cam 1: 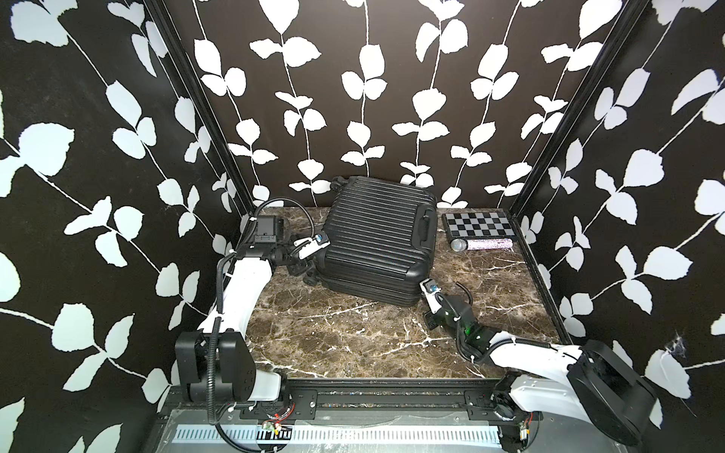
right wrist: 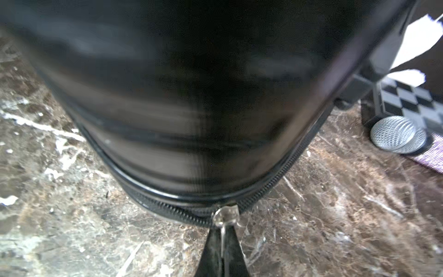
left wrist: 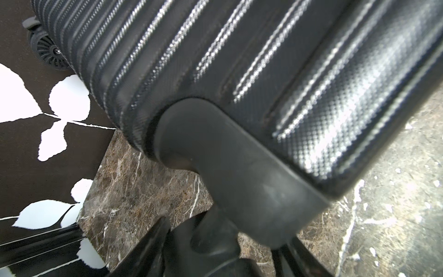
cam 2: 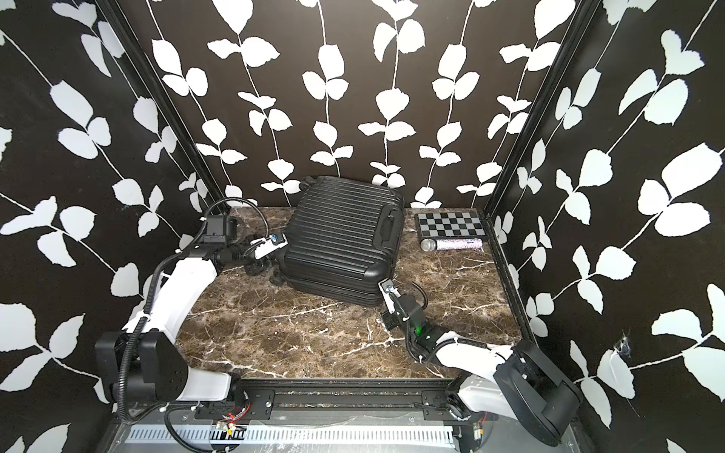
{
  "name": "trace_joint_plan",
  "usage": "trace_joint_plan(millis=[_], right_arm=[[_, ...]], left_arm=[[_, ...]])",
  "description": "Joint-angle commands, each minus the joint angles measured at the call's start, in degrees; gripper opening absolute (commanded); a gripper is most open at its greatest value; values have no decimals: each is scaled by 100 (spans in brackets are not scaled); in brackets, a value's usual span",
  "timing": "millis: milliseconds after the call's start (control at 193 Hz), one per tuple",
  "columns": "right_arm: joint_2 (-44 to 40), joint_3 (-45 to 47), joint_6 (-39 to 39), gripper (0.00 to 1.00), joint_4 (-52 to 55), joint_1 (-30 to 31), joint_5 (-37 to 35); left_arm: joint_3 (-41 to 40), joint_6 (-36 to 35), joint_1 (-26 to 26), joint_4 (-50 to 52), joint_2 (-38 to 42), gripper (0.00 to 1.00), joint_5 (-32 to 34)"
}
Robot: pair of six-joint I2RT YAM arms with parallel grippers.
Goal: Close the suitcase zippers
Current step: Zip the zipper on the suitcase.
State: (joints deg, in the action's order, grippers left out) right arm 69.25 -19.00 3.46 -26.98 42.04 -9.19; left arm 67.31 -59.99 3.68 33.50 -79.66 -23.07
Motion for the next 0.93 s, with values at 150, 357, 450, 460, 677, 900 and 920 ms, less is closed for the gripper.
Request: trace_joint_plan(millis=[150,357,450,460,677,900,920], right_arm=[[-34,-94,259,0,50,-328,692],[-107,-181,289,0,259,-586,802],[-164,-184,313,0,331,-674,796],[-164,-194,326,0,346,-685,801],[-217,-205,342,0,430,-801,895],[-174,-200,354,0,444,-839,923],[-172,-187,354,0,440,-842,928]], left_arm=[[-227,15,357,325,213,62,-101],[-143,-241,405,778,170,46,-308],[-29,-288,405,1063,95,47,-420],[-8,-286,407,1109,72,48,-431],[980,-545,160,2392,-512,69,-677],[2087,-1401,-233,3603,-1034,78,-931],[2145,-1439,-256,3639,-1070,80,-920]])
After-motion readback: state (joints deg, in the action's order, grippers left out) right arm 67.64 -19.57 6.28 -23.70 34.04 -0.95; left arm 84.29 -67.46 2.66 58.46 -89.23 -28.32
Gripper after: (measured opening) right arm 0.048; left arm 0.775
